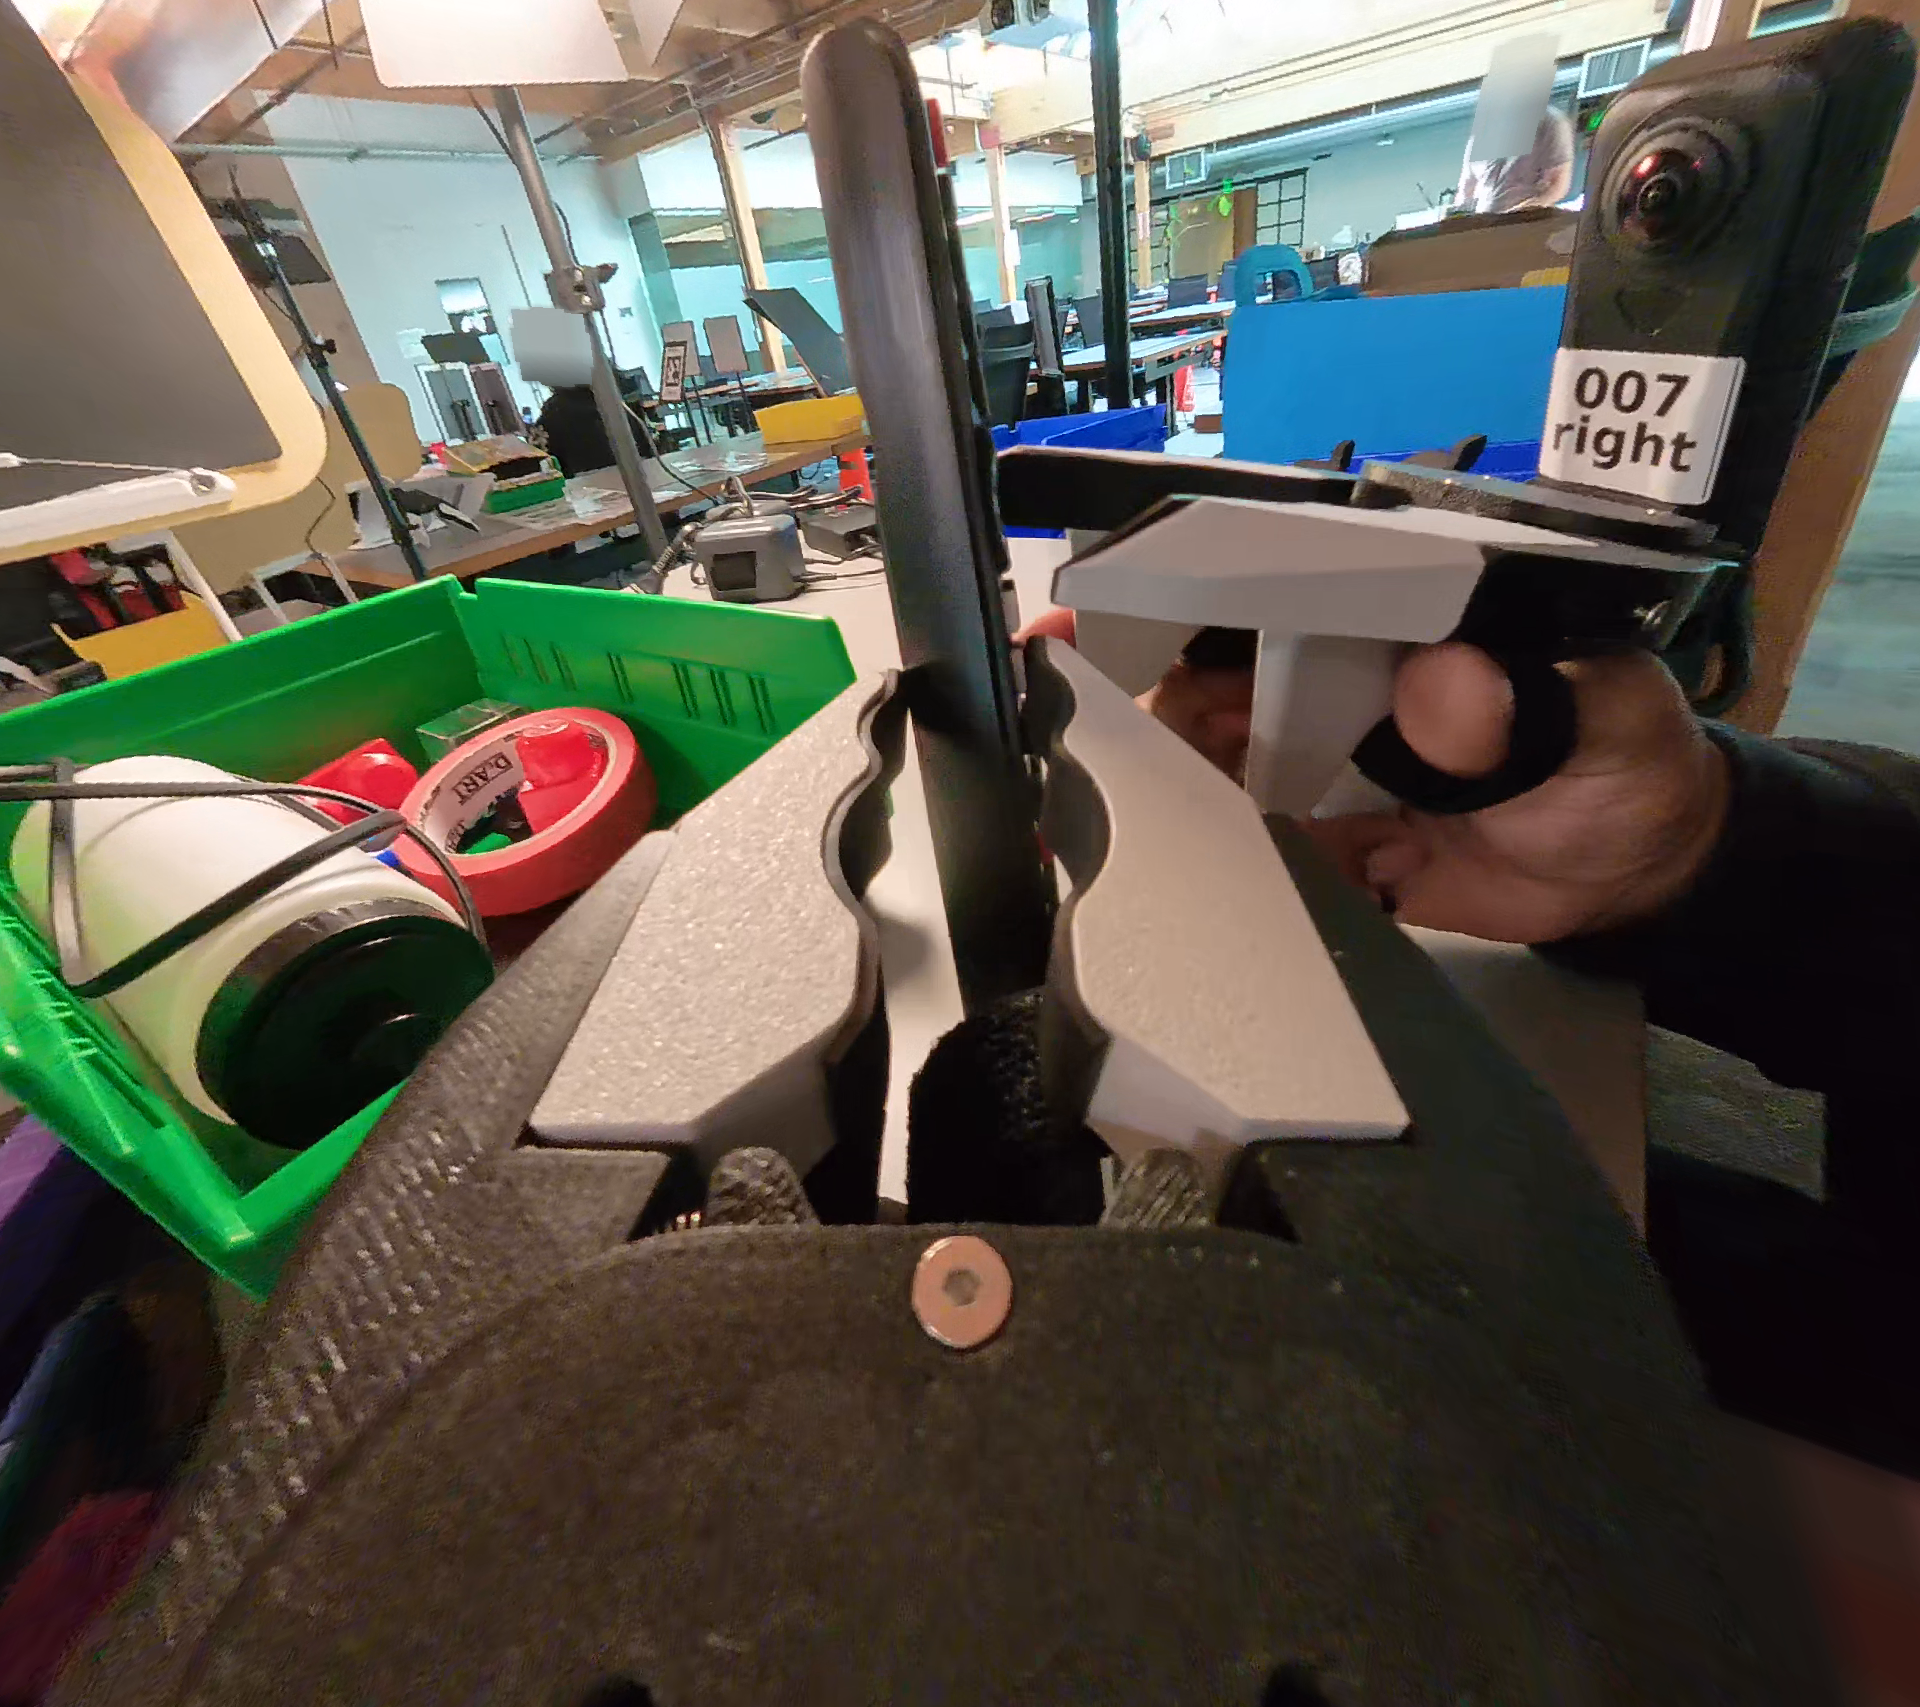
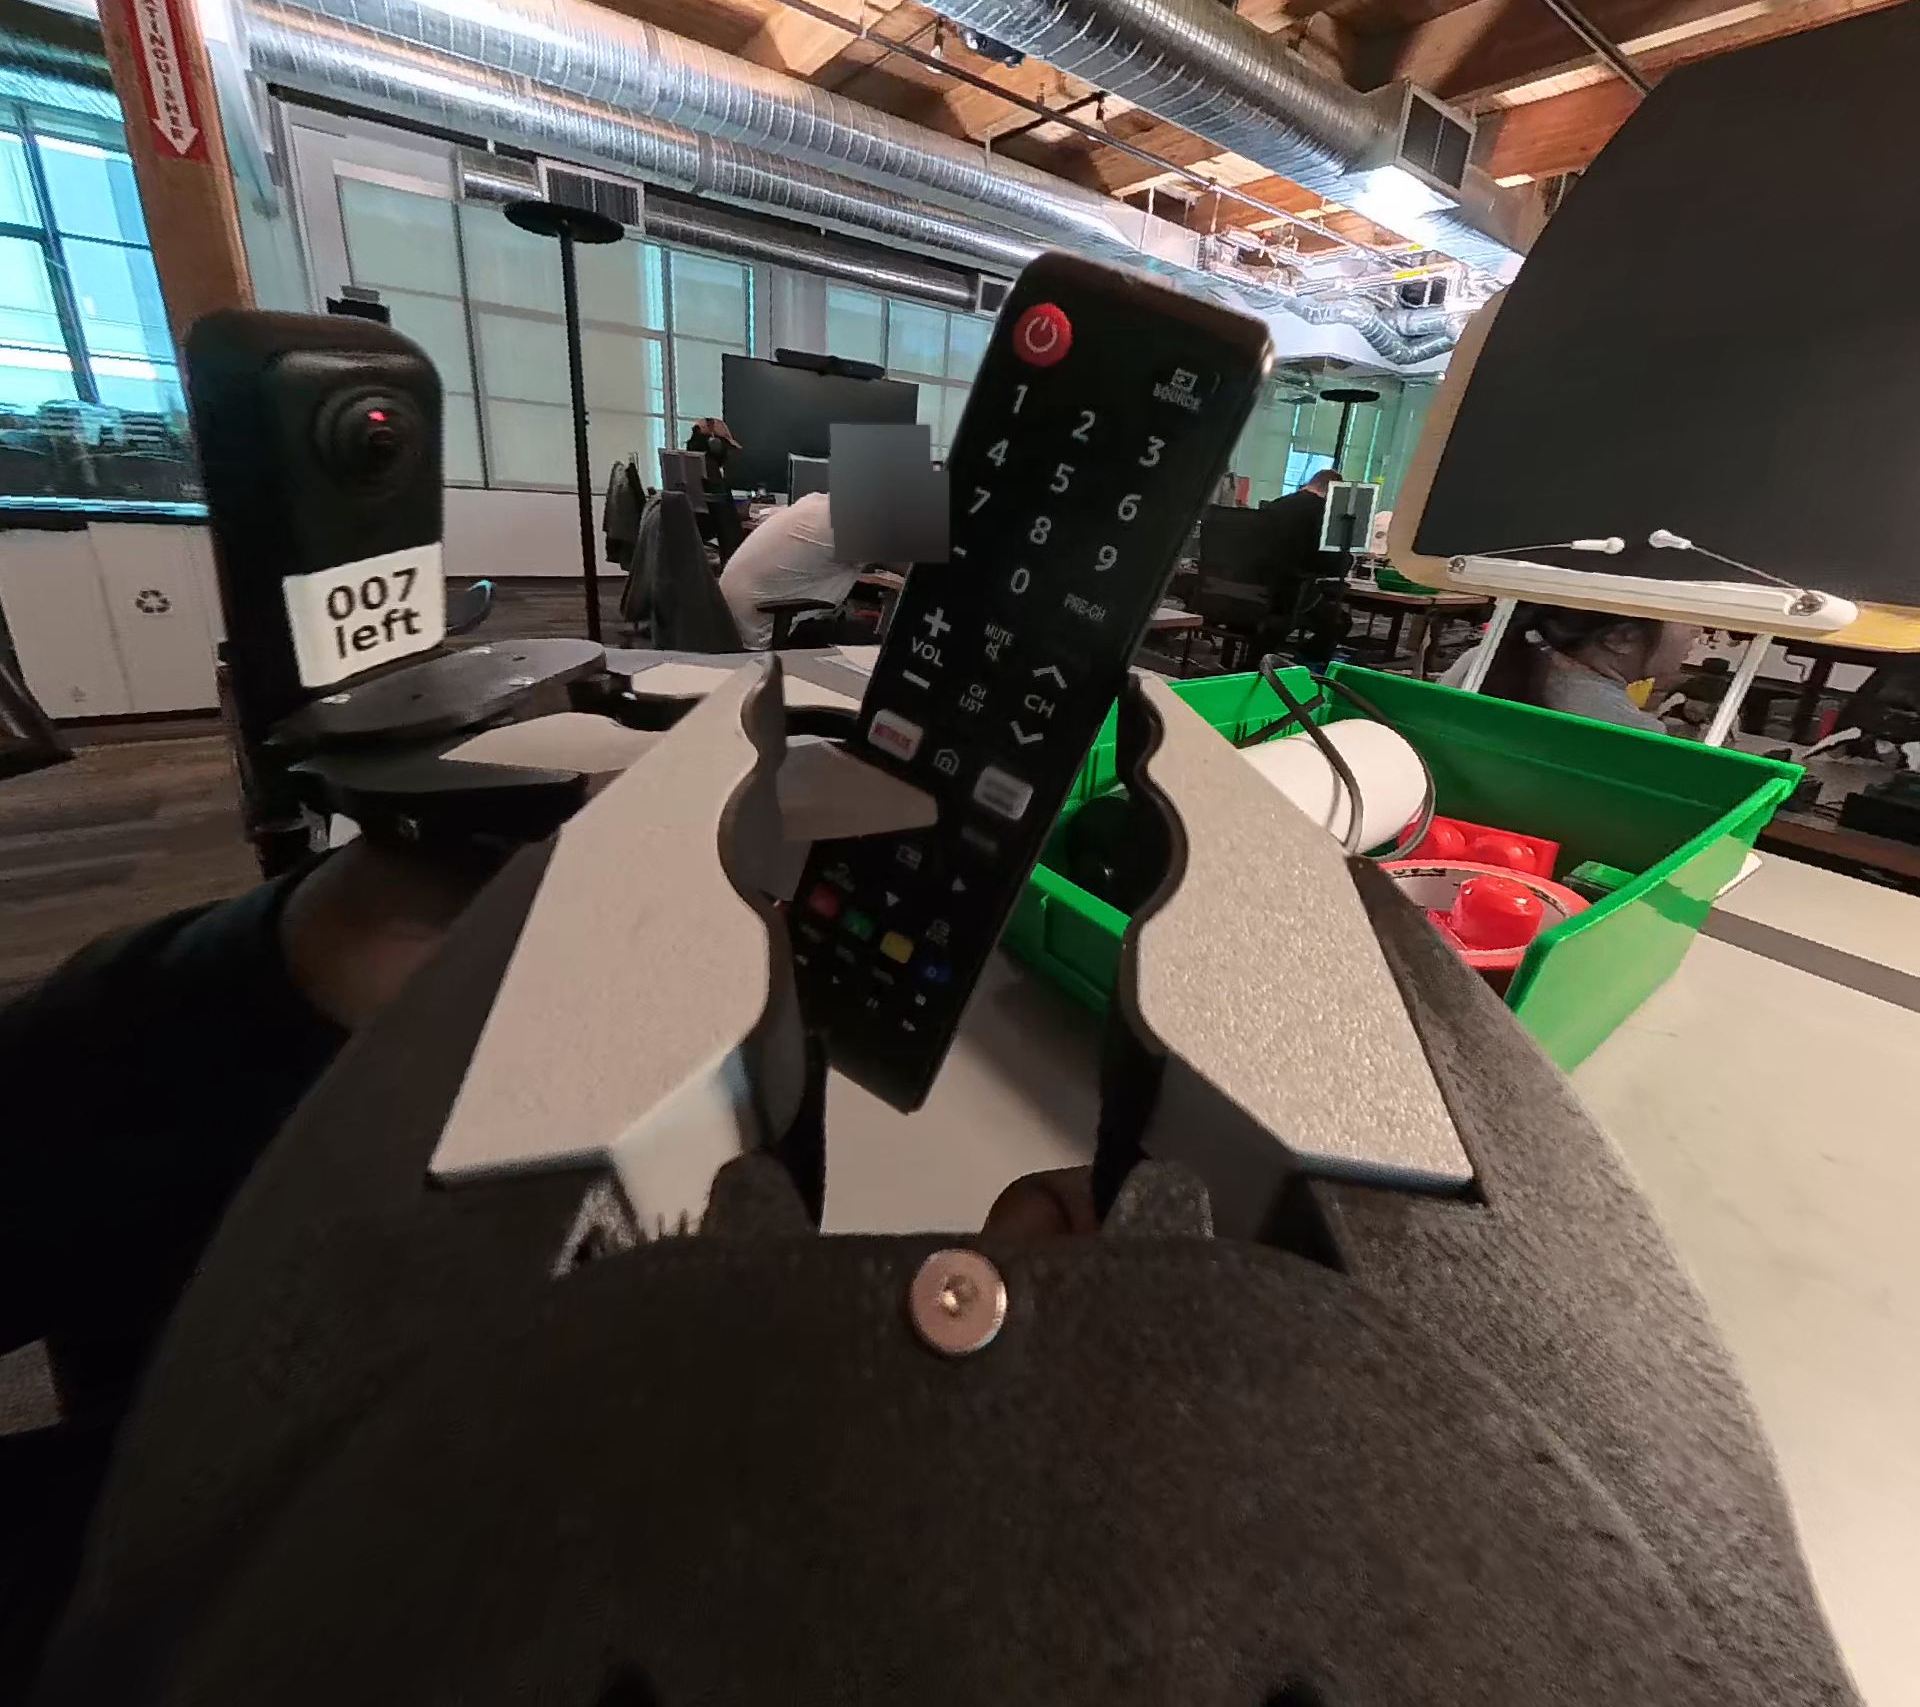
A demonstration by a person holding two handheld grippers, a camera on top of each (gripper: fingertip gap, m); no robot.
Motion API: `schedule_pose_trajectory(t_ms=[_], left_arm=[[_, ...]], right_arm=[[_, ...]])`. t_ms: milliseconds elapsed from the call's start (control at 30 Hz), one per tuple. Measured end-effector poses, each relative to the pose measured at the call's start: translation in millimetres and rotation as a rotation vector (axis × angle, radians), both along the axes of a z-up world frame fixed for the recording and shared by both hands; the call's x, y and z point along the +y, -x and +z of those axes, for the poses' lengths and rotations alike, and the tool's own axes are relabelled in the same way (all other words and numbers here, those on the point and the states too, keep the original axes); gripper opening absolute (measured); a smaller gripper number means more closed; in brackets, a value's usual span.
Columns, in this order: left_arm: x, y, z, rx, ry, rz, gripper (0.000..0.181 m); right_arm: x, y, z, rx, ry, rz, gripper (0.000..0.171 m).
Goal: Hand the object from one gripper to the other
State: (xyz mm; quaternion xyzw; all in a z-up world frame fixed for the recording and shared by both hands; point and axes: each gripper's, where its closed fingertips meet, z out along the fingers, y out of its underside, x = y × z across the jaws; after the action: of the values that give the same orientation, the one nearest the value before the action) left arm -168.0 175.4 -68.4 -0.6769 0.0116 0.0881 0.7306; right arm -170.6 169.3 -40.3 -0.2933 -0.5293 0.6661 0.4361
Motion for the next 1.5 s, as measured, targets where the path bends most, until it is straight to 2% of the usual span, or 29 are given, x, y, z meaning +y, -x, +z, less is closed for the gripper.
schedule_pose_trajectory(t_ms=[100,333,500,700,1200,1333,1500], left_arm=[[-1.4,-0.3,2.9,-0.041,-0.02,-0.027,0.023],[-12.9,14.9,17.2,-0.266,-0.146,-0.08,0.023],[-20.4,19.0,29.4,-0.22,-0.226,-0.03,0.023],[-13.4,6.3,25.1,-0.163,-0.189,-0.065,0.024],[-14.9,4.2,22.5,-0.485,-0.204,-0.299,0.023],[-18.3,11.7,27.4,-0.424,-0.24,-0.22,0.024],[-18.9,9.9,31.5,-0.244,-0.245,-0.107,0.024]], right_arm=[[-1.5,-1.4,1.2,0.002,0.017,0.024,0.066],[-14.1,2.4,-11.8,-0.049,-0.061,0.044,0.066],[-23.7,2.9,-20.2,-0.086,-0.093,0.084,0.065],[-30.9,4.7,-29.4,-0.103,-0.167,0.076,0.072],[-33.2,3.3,-28.5,-0.066,-0.214,0.056,0.069],[-33.8,4.8,-31.8,-0.072,-0.243,0.041,0.065],[-34.2,5.0,-33.7,-0.097,-0.223,0.064,0.065]])
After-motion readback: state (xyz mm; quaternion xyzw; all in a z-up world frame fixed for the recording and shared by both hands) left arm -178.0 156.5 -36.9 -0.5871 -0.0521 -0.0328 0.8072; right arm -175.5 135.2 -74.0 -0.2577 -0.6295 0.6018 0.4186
